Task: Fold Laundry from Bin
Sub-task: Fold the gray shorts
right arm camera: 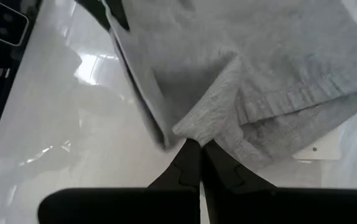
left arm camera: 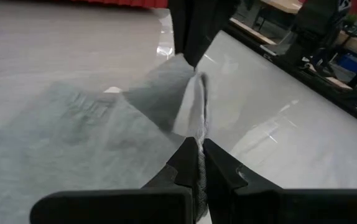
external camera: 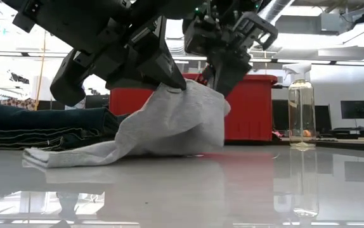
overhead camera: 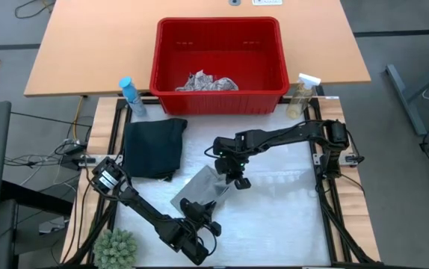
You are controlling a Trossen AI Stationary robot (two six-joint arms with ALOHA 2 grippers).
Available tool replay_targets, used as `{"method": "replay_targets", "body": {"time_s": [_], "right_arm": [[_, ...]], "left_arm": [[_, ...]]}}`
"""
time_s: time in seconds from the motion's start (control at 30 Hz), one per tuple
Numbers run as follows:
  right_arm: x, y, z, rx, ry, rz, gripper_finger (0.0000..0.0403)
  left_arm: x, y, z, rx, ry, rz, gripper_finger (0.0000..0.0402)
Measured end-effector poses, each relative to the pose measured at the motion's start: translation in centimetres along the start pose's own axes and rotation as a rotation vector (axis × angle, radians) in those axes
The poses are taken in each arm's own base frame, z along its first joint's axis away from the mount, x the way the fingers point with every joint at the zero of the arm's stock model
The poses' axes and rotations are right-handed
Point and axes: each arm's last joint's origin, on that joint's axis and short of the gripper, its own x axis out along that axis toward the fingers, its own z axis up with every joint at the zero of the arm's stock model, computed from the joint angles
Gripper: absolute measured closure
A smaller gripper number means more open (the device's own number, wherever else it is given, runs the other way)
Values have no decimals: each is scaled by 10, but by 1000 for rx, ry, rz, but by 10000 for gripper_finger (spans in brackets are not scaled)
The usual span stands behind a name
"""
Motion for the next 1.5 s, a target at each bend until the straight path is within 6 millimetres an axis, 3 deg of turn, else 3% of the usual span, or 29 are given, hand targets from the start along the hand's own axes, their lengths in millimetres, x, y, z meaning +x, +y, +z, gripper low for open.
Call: {"method": "replay_targets", "body": {"time_s": [0.23, 0.57, 0.8, 0.93, 1.13, 1.23, 1.5], "right_arm": [[-4, -1, 8, -57, -42, -14, 357], [-6, -5, 7, -137, -48, -29, 275], [-14, -22, 12, -166, -133, -111, 234], [-6, -36, 13, -180, -157, -151, 264], [24, -57, 7, -156, -137, -150, 382], [33, -61, 4, -158, -115, -155, 383], [32, -62, 7, -184, -143, -166, 389]], "left_arm": [[0, 0, 0, 1, 9, -1, 401], [0, 0, -1, 5, 49, -5, 401], [0, 0, -2, 8, 76, -8, 401], [0, 0, -2, 9, 78, -8, 401], [0, 0, -2, 11, 84, -7, 401], [0, 0, -3, 11, 103, -9, 401], [1, 1, -3, 29, 107, -2, 401]]}}
